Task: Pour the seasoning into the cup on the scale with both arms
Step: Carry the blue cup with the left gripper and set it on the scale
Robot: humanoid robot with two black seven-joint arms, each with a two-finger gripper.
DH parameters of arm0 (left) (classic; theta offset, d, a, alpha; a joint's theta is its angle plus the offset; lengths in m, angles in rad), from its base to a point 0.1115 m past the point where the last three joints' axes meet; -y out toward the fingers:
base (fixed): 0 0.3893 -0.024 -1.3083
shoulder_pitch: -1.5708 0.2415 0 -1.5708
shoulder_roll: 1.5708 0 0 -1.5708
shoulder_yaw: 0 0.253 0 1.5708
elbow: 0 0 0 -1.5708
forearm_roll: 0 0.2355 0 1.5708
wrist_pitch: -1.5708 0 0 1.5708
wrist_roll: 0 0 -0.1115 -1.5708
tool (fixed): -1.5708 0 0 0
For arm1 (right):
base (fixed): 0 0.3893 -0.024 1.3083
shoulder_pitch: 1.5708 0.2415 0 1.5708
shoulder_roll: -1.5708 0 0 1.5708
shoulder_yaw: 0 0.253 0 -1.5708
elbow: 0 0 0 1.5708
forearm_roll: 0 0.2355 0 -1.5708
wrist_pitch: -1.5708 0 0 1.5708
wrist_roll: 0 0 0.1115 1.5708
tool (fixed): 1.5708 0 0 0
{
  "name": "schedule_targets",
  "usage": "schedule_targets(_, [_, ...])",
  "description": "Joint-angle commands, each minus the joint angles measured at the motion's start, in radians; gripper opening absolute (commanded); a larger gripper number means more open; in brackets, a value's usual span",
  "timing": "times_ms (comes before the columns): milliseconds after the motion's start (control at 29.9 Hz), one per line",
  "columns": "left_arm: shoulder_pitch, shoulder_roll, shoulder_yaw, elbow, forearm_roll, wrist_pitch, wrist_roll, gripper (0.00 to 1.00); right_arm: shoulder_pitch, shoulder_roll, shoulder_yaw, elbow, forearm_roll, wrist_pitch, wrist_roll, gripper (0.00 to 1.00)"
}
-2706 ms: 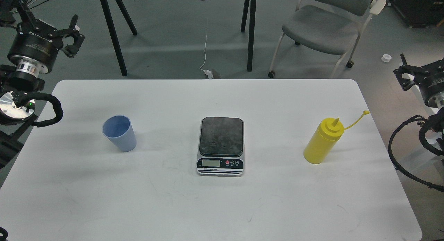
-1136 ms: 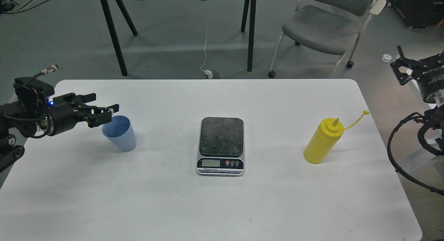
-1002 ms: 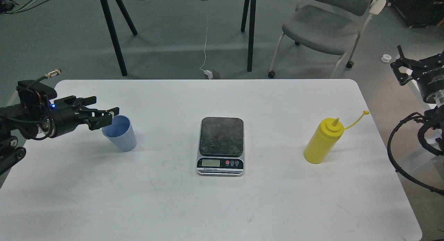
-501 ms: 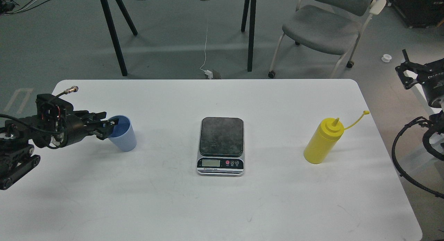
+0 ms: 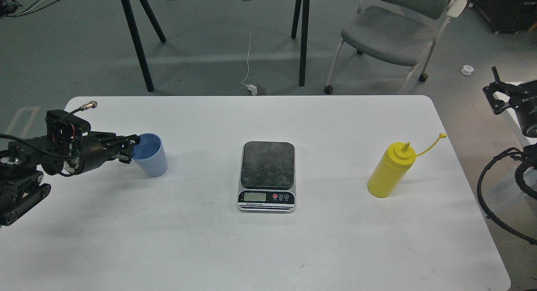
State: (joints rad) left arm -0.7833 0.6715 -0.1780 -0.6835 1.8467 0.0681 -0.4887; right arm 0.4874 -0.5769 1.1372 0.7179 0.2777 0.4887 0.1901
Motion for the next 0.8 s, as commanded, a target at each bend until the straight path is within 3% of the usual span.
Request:
schedule_targets(0, [-0.054,0.0,-0.001,-0.036,-0.004,-0.014,0.0,0.02,-0.009,-0.021,0.01,0.011,0.001,0.0,0.0,0.99])
schedule_targets(200, [-0.229,-0.01,-0.005,-0.221,-0.001,-0.177,0.0,0.03,-0.067,-0.053,0.056,0.064,0.001,0.0,0.002,0.99])
schedule_targets(301, [-0.295,-0.099,-0.003,-0.269,0.002,-0.246,0.0,0.03,-0.096,-0.064,0.078,0.08,0.001,0.0,0.0,0.99])
schedule_targets(468, [-0.333,-0.286,0.006,-0.271,0.04,-0.317,0.0,0.03,-0.138,-0.076,0.105,0.08,0.003,0.0,0.0,0.99])
schedule_targets(601, [-0.338,-0.407,0.044,-0.237,0.051,-0.32,0.021,0.04,-0.155,-0.084,0.127,0.08,0.003,0.0,0.0,0.99])
schedule_targets(768, [-0.333,-0.475,0.092,-0.145,0.049,-0.315,0.027,0.05,-0.165,-0.086,0.139,0.08,0.003,0.0,0.0,0.99])
